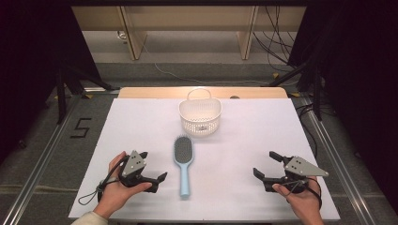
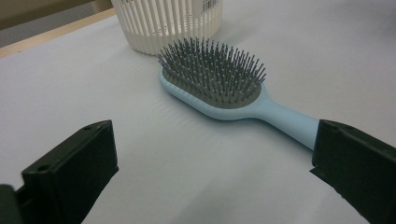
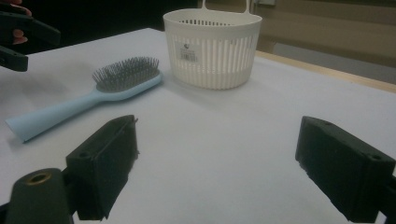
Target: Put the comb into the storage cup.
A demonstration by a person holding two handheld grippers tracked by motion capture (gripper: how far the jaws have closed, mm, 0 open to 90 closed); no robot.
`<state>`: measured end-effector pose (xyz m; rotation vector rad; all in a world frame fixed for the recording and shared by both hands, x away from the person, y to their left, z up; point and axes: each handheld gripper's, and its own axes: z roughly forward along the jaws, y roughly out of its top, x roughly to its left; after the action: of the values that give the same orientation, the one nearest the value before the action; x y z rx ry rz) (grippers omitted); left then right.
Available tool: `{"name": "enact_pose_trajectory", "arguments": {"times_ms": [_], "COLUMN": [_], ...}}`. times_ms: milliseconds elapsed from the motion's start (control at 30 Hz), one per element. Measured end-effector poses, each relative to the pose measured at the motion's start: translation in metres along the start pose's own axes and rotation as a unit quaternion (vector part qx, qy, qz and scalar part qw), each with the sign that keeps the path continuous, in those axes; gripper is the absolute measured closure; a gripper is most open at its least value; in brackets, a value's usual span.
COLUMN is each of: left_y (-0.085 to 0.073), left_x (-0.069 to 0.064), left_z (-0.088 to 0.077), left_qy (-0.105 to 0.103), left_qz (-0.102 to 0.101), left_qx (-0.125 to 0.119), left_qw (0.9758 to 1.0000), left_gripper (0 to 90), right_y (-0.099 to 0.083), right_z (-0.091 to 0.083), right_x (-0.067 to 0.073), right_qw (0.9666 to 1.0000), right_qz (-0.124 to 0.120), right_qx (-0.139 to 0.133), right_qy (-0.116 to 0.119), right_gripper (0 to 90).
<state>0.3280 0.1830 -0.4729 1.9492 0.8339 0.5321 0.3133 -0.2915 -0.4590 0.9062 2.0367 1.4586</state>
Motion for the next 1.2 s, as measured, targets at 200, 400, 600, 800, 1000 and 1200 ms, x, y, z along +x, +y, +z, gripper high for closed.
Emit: {"name": "enact_pose_trajectory", "arguments": {"times_ms": [200, 400, 600, 800, 1000, 1200], "left_y": [0.002, 0.018, 0.031, 0.037, 0.037, 0.036], "left_x": [-0.003, -0.015, -0.044, -0.061, -0.074, -0.083], "left_z": [0.001, 0.001, 0.015, 0.036, 0.055, 0.063], "left_qy": [-0.008, -0.024, -0.067, -0.084, -0.090, -0.094], "left_qz": [0.006, 0.011, 0.011, 0.004, 0.013, 0.020], "left_qx": [-0.003, -0.022, 0.042, 0.090, 0.144, 0.171], "left_qw": [0.9999, 0.9994, 0.9968, 0.9924, 0.9854, 0.9805], "left_gripper": [2.2, 53.9, 89.7, 89.9, 89.9, 89.9], "right_y": [0.000, 0.000, 0.000, -0.001, -0.001, -0.001], "right_z": [0.000, 0.001, 0.002, 0.003, 0.003, 0.003], "right_x": [0.001, 0.000, 0.000, 0.000, 0.000, 0.000], "right_qw": [1.0000, 1.0000, 1.0000, 1.0000, 1.0000, 1.0000], "right_qz": [0.000, -0.002, -0.001, 0.001, 0.001, 0.002], "right_qx": [-0.001, 0.003, 0.003, 0.005, 0.007, 0.008], "right_qy": [-0.002, -0.003, -0.004, -0.002, -0.002, -0.002], "right_gripper": [13.4, 13.4, 13.4, 13.4, 13.4, 13.5]}}
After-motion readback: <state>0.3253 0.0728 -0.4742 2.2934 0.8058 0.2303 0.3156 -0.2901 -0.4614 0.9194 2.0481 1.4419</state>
